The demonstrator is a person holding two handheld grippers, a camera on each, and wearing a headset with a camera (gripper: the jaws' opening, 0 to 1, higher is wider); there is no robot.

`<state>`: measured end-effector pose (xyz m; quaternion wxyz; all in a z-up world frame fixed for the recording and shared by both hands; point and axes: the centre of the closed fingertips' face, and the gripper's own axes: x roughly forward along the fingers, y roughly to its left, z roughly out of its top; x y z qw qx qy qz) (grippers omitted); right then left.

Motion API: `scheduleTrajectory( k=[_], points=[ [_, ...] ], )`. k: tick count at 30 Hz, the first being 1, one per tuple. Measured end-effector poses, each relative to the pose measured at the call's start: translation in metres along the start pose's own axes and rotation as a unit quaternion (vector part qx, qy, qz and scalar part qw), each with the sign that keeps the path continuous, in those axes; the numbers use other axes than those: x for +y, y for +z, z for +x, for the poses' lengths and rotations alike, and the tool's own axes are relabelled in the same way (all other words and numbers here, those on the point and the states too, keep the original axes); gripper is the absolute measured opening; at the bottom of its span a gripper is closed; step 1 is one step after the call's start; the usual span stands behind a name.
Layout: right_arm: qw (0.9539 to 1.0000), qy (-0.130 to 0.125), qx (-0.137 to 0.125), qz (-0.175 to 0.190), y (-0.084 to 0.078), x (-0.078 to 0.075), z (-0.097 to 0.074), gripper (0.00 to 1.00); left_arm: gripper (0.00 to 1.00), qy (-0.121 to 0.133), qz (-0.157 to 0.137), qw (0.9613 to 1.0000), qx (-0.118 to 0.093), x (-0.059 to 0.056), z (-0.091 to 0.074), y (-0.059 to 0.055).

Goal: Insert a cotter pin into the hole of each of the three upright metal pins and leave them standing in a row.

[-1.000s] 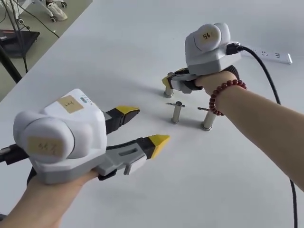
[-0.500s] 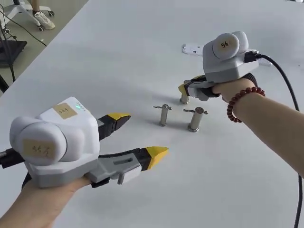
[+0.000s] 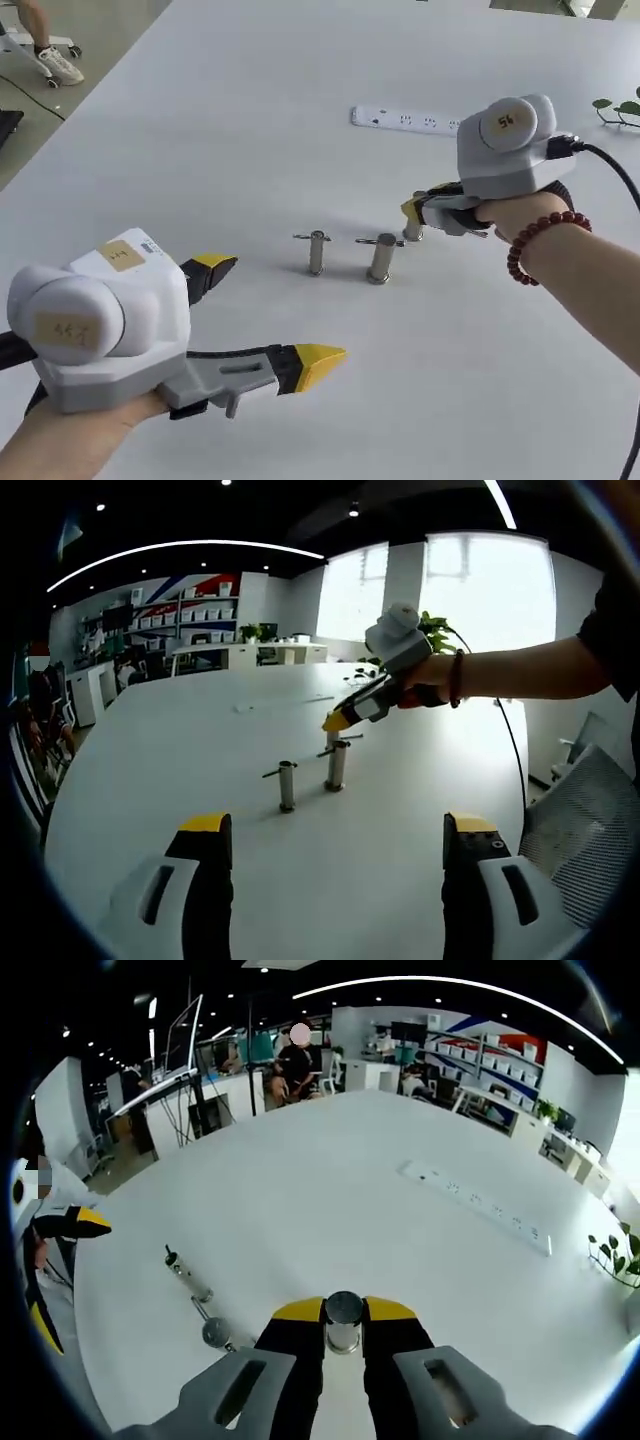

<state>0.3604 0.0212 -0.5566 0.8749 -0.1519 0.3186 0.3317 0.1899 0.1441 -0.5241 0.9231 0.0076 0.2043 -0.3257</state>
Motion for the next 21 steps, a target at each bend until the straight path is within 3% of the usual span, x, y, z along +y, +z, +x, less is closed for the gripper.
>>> scheduleTrajectory(
  k=[6, 9, 21],
  points=[
    [1.0000, -0.009, -0.002, 0.003, -0.011, 0.001, -0.021, 0.08, 0.91, -0.004, 0.000, 1.0000, -0.003, -0.004, 0.001, 0.002],
    [0.9999, -0.011, -0.002, 0.006, -0.016, 0.004, -0.030, 0.08, 0.91, 0.003, 0.017, 0.9998, -0.008, -0.003, -0.001, 0.006],
    [0.9999, -0.006, 0.000, 0.014, -0.037, 0.028, -0.057, 0.08, 0.98, 0.001, 0.017, 0.9997, -0.014, -0.005, -0.002, 0.010]
  ],
)
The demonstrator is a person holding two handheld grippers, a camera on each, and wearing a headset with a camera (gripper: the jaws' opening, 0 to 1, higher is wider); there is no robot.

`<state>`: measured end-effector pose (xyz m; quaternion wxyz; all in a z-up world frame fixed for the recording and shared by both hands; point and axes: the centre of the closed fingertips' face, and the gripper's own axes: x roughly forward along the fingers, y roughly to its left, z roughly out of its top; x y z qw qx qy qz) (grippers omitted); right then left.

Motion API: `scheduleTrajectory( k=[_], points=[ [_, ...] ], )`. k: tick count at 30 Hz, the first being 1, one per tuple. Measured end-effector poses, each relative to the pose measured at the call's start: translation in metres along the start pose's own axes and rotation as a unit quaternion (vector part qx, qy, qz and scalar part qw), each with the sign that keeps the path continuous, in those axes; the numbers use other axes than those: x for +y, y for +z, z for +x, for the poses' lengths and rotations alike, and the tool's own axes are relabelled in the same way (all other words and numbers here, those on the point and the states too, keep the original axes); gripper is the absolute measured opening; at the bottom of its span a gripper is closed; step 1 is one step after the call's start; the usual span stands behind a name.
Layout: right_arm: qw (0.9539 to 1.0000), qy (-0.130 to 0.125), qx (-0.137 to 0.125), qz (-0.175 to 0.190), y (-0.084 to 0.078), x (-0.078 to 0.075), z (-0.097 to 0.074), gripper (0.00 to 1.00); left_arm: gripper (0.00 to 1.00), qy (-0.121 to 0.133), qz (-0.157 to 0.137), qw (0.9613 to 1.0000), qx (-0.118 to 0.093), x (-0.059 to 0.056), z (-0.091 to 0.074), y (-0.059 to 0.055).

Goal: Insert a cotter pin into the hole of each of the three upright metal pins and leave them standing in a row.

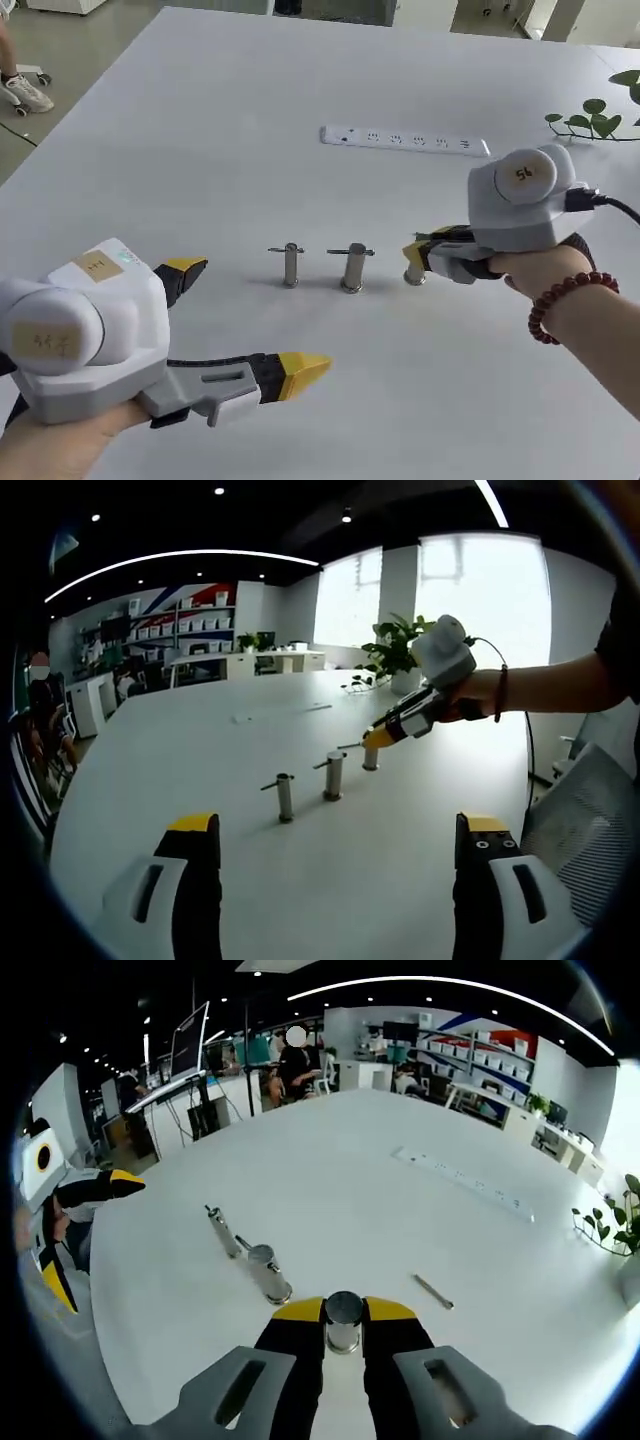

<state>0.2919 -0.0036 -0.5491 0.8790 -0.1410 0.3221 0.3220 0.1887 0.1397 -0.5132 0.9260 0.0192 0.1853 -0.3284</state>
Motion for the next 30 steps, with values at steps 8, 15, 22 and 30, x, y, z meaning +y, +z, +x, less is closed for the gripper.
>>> scheduleTrajectory(
  k=[8, 15, 22, 30],
  points=[
    [0.9997, -0.023, 0.007, -0.001, -0.011, 0.008, -0.009, 0.08, 0.99, -0.003, 0.008, 1.0000, 0.001, -0.002, 0.000, 0.001],
    [0.9976, -0.055, -0.002, 0.042, -0.018, 0.015, -0.014, 0.08, 0.99, 0.000, 0.010, 0.9999, -0.001, -0.002, -0.001, 0.003],
    [0.9944, -0.074, -0.008, 0.075, -0.021, 0.020, -0.013, 0.08, 0.97, -0.002, 0.010, 0.9999, 0.000, -0.002, 0.000, 0.003],
    [0.9926, -0.084, -0.008, 0.087, -0.024, 0.033, -0.007, 0.08, 0.96, -0.003, 0.011, 0.9999, -0.001, -0.003, 0.000, 0.004]
  ],
)
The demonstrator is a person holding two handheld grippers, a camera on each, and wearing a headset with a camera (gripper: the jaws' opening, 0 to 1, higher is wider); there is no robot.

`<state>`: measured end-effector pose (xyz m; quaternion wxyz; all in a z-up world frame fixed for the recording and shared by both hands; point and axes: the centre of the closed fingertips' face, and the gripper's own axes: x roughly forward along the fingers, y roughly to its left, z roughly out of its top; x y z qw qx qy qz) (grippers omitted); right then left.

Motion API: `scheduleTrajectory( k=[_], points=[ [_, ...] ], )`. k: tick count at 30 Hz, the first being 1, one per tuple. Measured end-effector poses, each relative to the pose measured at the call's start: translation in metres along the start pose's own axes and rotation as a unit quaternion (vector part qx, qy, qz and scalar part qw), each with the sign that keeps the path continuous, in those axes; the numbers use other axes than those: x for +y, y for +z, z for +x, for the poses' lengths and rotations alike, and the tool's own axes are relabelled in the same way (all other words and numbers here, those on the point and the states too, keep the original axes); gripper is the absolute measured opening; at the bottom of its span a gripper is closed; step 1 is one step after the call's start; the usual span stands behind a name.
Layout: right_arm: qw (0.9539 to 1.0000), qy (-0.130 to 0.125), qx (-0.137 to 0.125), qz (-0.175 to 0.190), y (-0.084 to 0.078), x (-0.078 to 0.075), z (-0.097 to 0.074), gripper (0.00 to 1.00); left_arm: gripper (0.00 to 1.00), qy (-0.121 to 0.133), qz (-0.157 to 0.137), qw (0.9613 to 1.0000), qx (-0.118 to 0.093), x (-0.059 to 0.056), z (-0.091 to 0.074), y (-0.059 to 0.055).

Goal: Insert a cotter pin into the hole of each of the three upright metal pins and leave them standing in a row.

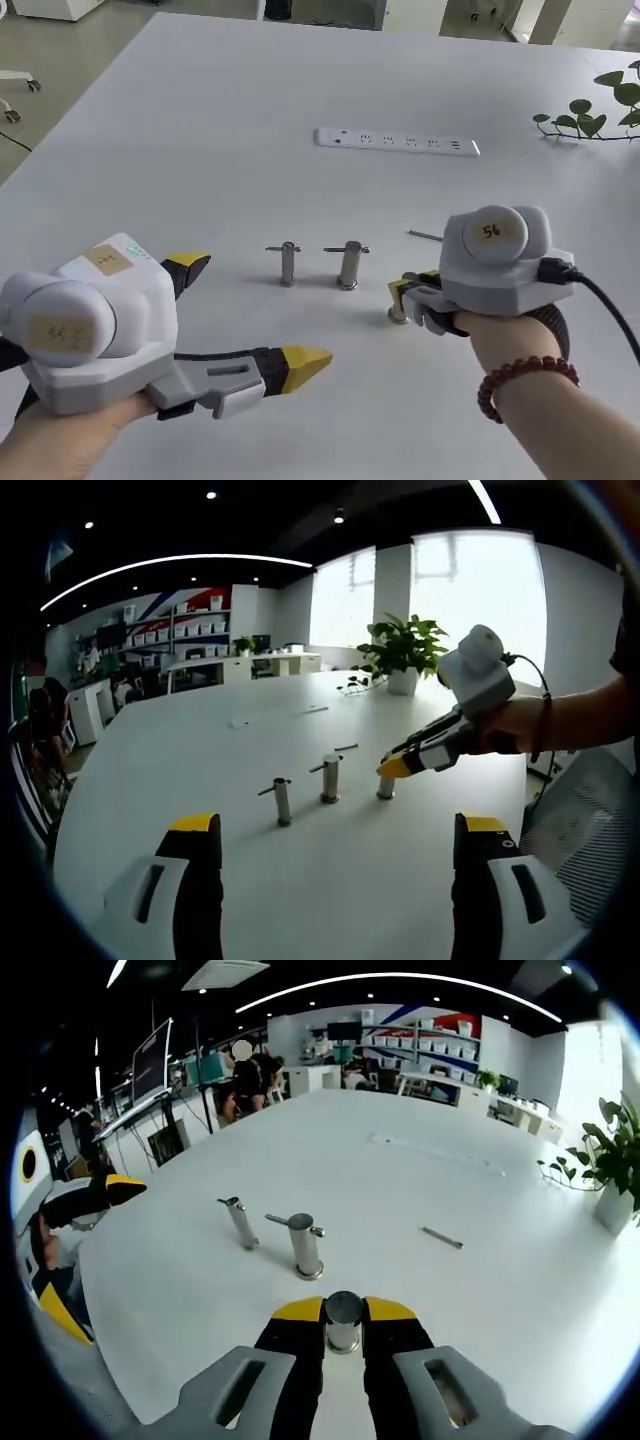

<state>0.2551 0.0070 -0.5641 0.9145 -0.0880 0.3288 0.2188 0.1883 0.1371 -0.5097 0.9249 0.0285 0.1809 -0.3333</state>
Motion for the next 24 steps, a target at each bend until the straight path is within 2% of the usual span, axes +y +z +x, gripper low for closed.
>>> scheduleTrajectory(
  k=[7, 11, 18, 24],
  points=[
    [1.0000, 0.000, -0.003, 0.004, -0.001, 0.009, 0.004, 0.08, 0.95, 0.001, 0.000, 1.0000, 0.000, 0.001, 0.000, 0.000],
    [0.9999, -0.003, -0.006, 0.014, -0.003, 0.010, 0.005, 0.08, 0.95, 0.000, 0.000, 1.0000, -0.001, 0.001, 0.000, 0.000],
    [0.9998, -0.007, -0.012, 0.011, -0.004, 0.014, 0.007, 0.09, 0.94, -0.001, 0.001, 1.0000, 0.000, 0.000, 0.000, -0.001],
    [0.9990, -0.005, -0.027, 0.036, -0.004, 0.014, 0.006, 0.10, 0.94, -0.003, 0.002, 1.0000, 0.003, -0.001, 0.000, -0.002]
  ],
)
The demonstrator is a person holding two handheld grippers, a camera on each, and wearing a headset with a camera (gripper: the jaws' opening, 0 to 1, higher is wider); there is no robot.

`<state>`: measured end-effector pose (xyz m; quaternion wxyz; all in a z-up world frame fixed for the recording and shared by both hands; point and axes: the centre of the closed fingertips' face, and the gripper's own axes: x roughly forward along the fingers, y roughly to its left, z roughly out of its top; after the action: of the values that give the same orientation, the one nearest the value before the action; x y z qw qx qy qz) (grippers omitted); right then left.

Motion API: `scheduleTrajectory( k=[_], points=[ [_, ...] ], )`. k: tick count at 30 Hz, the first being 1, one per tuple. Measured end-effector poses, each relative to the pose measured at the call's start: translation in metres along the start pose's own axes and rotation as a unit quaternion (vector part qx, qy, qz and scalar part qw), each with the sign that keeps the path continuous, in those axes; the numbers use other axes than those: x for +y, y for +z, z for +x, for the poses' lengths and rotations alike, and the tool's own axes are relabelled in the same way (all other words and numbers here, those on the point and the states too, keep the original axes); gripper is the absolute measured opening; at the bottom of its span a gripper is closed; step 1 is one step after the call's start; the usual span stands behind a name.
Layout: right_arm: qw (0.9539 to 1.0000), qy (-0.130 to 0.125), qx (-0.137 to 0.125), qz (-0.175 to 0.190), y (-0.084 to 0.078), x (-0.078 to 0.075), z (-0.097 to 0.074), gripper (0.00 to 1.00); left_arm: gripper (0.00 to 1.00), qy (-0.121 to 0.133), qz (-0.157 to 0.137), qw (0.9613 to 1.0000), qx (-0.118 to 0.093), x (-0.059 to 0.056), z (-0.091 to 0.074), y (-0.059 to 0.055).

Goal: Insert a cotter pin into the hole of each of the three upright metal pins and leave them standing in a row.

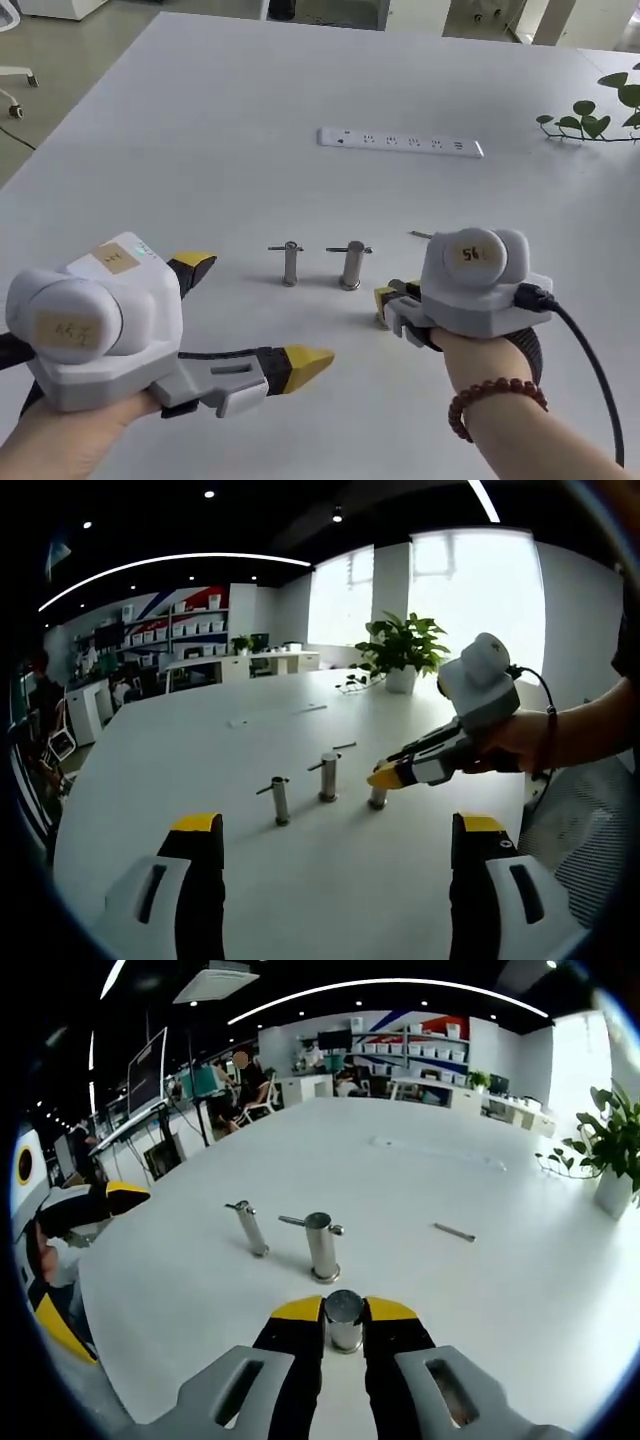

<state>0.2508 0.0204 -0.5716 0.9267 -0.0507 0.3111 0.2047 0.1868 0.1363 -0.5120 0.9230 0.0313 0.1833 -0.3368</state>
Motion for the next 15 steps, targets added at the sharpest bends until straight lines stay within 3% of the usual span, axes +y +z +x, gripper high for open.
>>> scheduleTrajectory(
  k=[8, 15],
  points=[
    [0.9994, 0.018, -0.031, 0.004, 0.005, 0.003, -0.004, 0.18, 0.94, 0.001, 0.000, 1.0000, 0.004, 0.000, 0.000, -0.002],
    [0.9980, 0.055, -0.031, -0.006, 0.005, 0.004, -0.014, 0.21, 0.94, 0.001, 0.000, 1.0000, 0.005, 0.001, 0.000, -0.002]
  ],
)
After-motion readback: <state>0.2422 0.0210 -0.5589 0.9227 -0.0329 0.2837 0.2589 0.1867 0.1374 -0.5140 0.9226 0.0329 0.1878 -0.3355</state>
